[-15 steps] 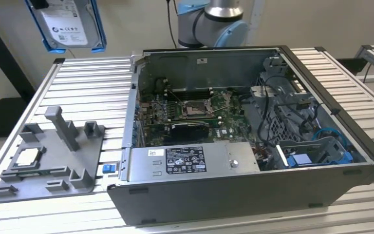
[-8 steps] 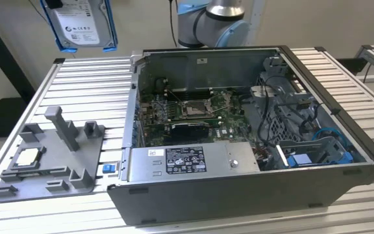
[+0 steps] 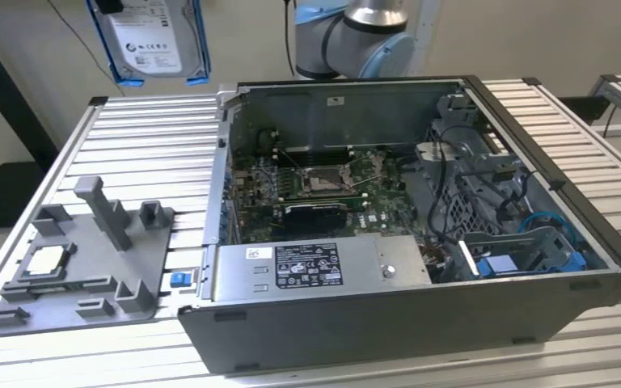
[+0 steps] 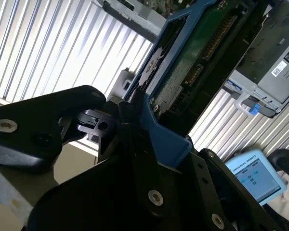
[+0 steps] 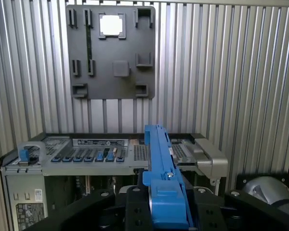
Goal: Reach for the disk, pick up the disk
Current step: 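Pick up the disk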
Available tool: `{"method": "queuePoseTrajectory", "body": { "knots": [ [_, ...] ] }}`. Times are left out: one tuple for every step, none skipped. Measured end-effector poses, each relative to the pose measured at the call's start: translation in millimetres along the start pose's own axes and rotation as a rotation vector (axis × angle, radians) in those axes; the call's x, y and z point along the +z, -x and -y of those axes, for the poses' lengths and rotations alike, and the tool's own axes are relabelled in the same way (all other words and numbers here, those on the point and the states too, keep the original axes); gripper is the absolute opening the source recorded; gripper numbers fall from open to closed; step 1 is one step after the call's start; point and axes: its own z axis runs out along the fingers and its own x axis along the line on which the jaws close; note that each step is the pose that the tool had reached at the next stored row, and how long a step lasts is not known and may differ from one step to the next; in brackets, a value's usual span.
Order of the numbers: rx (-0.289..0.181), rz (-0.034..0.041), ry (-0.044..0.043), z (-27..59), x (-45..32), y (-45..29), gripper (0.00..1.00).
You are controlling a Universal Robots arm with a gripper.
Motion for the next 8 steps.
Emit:
{"method": "queuePoseTrajectory", "body": {
  "knots": [
    [0.0,0.0001,0.0,2.4,0.4,0.0,0.0],
    [0.0,0.0001,0.0,5.0,0.7,0.0,0.0],
    [0.0,0.0001,0.0,8.0,1.1,0.0,0.0],
    [0.0,0.0001,0.0,10.3,1.5,0.1,0.0],
    [0.0,0.0,0.0001,11.8,1.6,0.1,0.0],
    [0.0,0.0001,0.0,12.4,1.8,0.1,0.0],
    [0.0,0.0001,-0.0001,12.7,1.9,0.1,0.0],
    [0.0,0.0,0.0,12.8,1.8,0.1,0.0]
  ]
}}
